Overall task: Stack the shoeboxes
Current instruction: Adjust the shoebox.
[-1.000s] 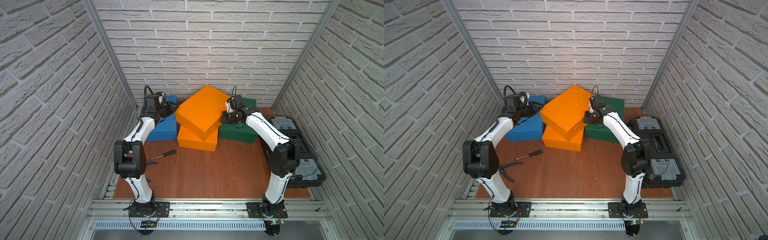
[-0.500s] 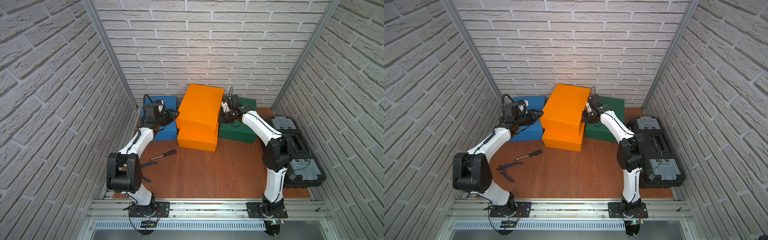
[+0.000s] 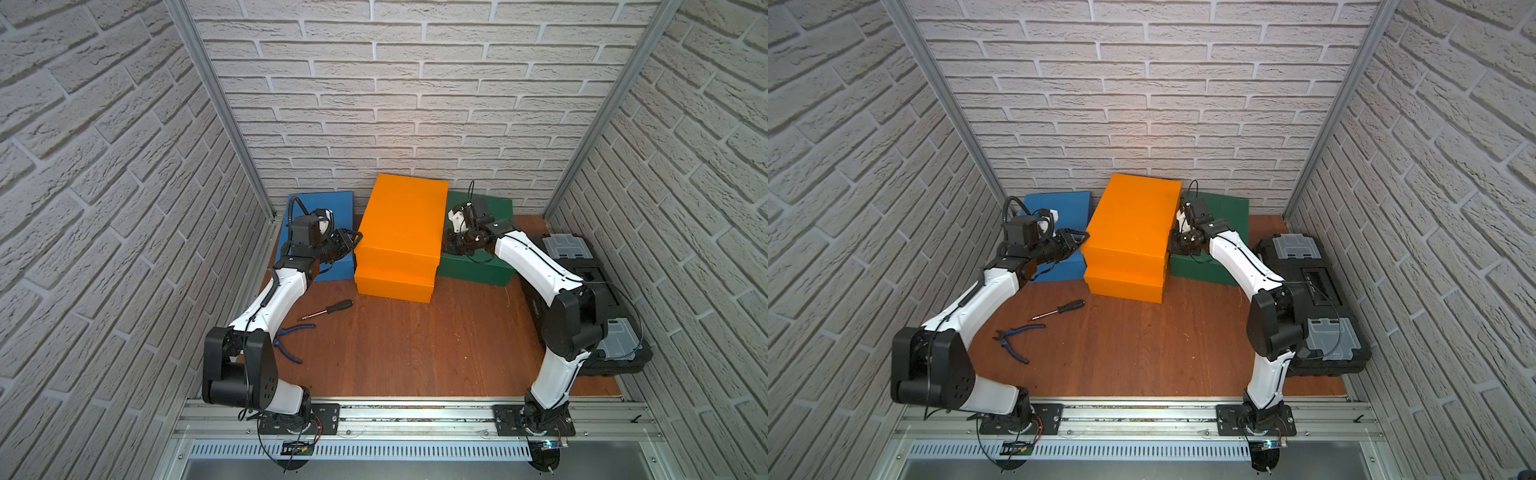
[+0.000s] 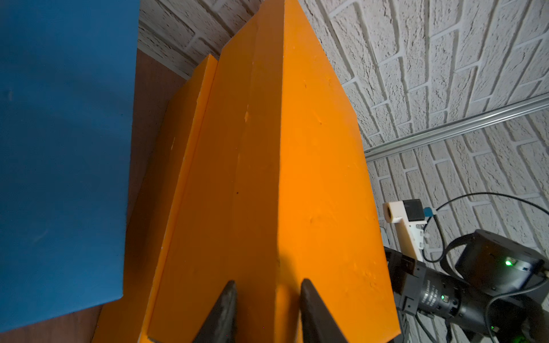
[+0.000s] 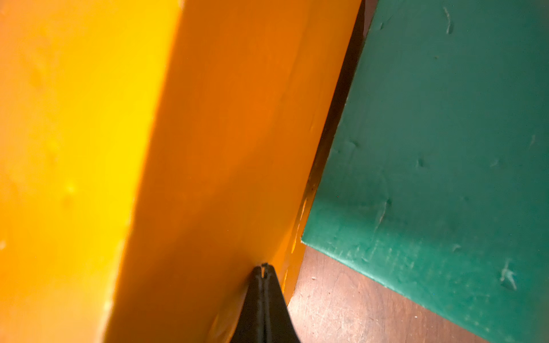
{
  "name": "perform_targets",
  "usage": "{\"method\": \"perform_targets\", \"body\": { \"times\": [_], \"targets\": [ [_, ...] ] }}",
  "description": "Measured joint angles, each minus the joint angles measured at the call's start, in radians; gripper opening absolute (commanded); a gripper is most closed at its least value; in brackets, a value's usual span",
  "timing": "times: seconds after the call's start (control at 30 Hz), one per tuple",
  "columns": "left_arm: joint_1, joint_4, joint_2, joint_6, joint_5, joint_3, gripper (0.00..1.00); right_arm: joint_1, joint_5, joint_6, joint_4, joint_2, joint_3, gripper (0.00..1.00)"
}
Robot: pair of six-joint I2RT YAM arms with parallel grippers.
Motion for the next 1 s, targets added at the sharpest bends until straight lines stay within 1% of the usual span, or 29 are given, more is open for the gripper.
{"method": "perform_targets", "body": {
  "times": [0.2, 0.3, 0.6, 0.8, 1.0],
  "targets": [
    [-0.004, -0.042, -0.058, 0.005, -0.014, -0.028, 0.37, 0.002, -0.01, 0.005, 0.007, -0.014, -0.023, 0.03],
    [-0.005, -0.073, -0.079, 0.027, -0.023, -0.029, 0.42, 0.004, -0.019, 0.008, 0.018, -0.016, -0.042, 0.03],
    [-0.003, -0.115, -0.083, 0.061, -0.032, -0.028, 0.43, 0.023, -0.004, 0.018, 0.021, -0.016, -0.08, 0.03],
    [-0.003, -0.119, -0.084, 0.065, -0.024, -0.027, 0.44, 0.025, 0.038, 0.003, 0.012, -0.025, -0.075, 0.03],
    [-0.003, -0.172, -0.099, 0.079, -0.024, -0.014, 0.5, 0.017, 0.141, -0.051, -0.051, -0.025, -0.008, 0.03]
  ]
}}
